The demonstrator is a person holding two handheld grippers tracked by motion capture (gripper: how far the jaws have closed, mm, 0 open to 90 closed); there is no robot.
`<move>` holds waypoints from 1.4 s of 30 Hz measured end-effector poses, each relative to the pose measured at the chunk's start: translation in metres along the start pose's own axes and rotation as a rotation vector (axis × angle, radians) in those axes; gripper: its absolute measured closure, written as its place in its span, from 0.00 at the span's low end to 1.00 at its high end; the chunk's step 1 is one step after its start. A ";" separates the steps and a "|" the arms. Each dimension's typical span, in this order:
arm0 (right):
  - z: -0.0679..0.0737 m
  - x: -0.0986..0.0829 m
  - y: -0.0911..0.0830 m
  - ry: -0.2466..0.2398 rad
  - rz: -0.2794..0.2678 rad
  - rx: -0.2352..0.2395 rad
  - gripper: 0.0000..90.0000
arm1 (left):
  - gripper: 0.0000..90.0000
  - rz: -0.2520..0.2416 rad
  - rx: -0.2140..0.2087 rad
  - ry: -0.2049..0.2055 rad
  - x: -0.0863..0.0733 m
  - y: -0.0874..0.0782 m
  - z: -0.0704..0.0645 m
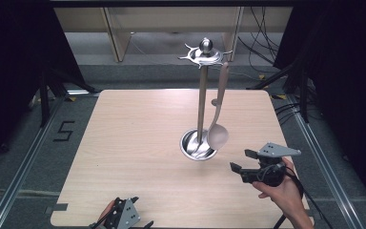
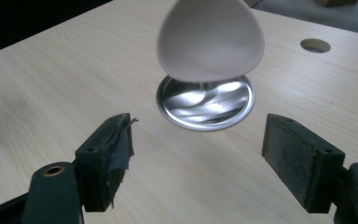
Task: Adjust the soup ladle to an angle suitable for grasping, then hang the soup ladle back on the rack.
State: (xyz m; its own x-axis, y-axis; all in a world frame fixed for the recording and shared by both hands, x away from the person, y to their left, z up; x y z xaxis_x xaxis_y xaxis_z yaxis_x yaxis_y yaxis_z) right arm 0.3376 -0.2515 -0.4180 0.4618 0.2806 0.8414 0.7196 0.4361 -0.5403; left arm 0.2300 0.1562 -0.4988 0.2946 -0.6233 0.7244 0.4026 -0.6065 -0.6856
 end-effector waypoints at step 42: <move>0.003 -0.047 -0.004 -0.024 0.102 0.010 0.27 | 0.17 0.005 0.010 0.009 -0.002 -0.002 -0.002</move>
State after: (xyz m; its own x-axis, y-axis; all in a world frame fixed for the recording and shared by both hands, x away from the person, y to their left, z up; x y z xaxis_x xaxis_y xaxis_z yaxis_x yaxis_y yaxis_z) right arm 0.3119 -0.2639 -0.4551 0.5196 0.3438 0.7822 0.6647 0.4125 -0.6229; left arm 0.2268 0.1576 -0.4986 0.2887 -0.6306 0.7204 0.4102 -0.5984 -0.6883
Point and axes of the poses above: each handheld gripper's, and its own axes: y roughly forward along the jaws, x roughly out of its top, z roughly to its left, the point moved 1 cm from there along y, roughly forward along the jaws, and after that the axes turned 11 degrees about -x, right-handed, at the moved point
